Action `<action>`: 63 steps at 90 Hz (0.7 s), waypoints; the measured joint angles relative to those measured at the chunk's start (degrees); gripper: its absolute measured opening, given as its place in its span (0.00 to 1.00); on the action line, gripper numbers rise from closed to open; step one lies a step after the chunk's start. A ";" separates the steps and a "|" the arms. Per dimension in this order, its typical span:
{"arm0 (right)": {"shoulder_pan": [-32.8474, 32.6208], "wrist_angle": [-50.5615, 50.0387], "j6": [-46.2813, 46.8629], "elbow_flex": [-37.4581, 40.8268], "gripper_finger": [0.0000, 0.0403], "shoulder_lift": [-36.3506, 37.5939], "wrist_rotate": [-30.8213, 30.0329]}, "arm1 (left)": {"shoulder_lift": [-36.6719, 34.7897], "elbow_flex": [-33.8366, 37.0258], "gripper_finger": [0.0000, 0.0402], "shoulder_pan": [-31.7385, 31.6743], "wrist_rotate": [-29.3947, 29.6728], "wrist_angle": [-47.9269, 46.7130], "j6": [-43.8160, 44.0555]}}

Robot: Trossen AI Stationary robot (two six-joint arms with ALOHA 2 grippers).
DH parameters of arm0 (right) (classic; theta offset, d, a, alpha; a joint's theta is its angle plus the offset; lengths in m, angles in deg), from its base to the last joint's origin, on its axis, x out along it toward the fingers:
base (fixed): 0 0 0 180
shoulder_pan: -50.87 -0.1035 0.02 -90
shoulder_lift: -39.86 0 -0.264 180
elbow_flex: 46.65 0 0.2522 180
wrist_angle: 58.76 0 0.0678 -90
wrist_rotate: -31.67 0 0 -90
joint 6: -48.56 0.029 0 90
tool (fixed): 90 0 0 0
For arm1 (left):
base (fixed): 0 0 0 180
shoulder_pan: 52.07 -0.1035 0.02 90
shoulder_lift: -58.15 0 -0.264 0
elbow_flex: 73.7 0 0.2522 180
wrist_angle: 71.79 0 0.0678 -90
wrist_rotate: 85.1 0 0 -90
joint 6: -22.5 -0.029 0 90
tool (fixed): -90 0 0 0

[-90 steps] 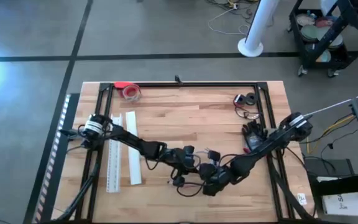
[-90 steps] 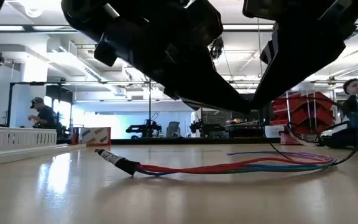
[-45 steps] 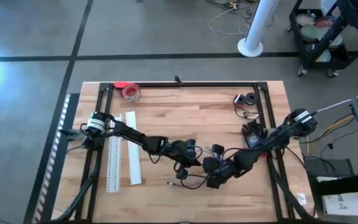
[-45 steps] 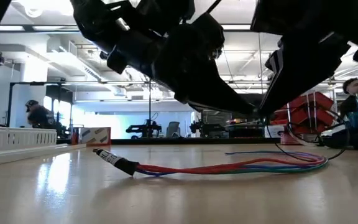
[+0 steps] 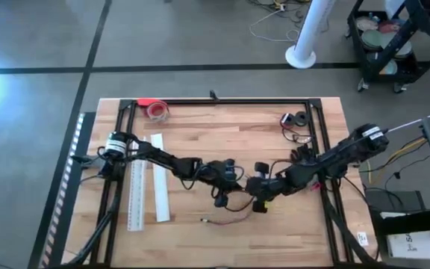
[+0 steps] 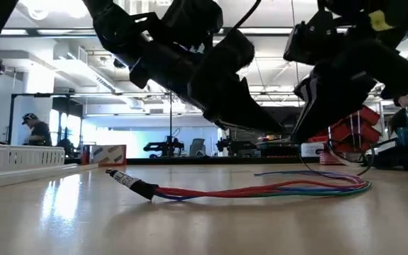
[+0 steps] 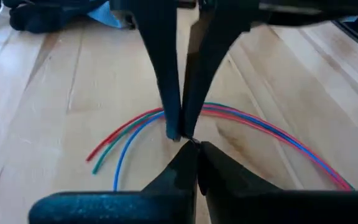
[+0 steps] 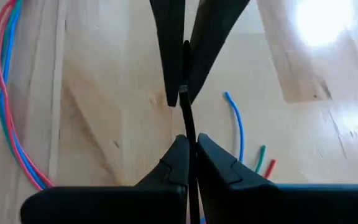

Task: Ziptie cables
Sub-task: Wrap the black zip tie around the cables

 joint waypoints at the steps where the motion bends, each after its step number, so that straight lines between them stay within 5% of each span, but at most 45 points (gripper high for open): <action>1: 0.08 0.12 -0.27 0.09 0.00 0.09 0.15 | 0.00 0.01 0.00 0.00 -0.01 0.01 0.00; 63: 3.82 4.43 -7.06 5.17 0.00 2.28 4.92 | -1.31 4.19 0.00 -0.96 -1.13 -1.06 2.70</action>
